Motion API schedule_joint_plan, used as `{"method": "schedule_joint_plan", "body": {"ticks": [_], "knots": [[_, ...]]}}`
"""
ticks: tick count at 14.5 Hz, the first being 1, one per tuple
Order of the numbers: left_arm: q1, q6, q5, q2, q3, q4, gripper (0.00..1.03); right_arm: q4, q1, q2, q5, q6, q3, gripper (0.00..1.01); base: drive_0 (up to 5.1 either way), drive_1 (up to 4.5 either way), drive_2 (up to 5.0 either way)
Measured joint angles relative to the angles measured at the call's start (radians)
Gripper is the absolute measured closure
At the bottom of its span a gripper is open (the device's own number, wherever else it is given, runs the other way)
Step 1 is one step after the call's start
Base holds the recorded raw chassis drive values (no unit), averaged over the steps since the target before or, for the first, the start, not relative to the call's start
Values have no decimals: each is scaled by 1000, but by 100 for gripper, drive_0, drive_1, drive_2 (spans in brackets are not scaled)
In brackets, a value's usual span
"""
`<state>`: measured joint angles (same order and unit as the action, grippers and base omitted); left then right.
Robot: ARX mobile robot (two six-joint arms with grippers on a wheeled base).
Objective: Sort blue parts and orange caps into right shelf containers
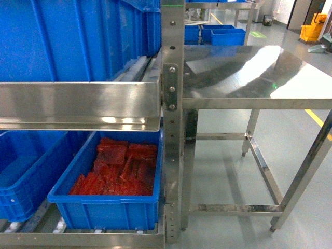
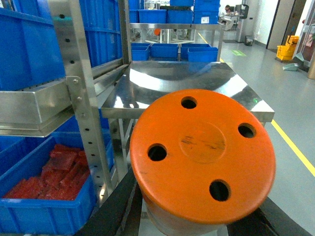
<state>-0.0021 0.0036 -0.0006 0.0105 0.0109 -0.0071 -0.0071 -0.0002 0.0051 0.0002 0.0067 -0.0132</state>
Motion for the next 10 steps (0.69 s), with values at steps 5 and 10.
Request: {"method": "schedule_joint_plan", "body": {"ticks": [5, 10], "knots": [[0, 0, 1, 0, 0, 0, 60, 0, 0, 0, 0, 0, 0, 60, -496, 245, 245], [0, 0, 1, 0, 0, -1, 60, 1, 0, 0, 0, 0, 0, 60, -499, 242, 242]]}}
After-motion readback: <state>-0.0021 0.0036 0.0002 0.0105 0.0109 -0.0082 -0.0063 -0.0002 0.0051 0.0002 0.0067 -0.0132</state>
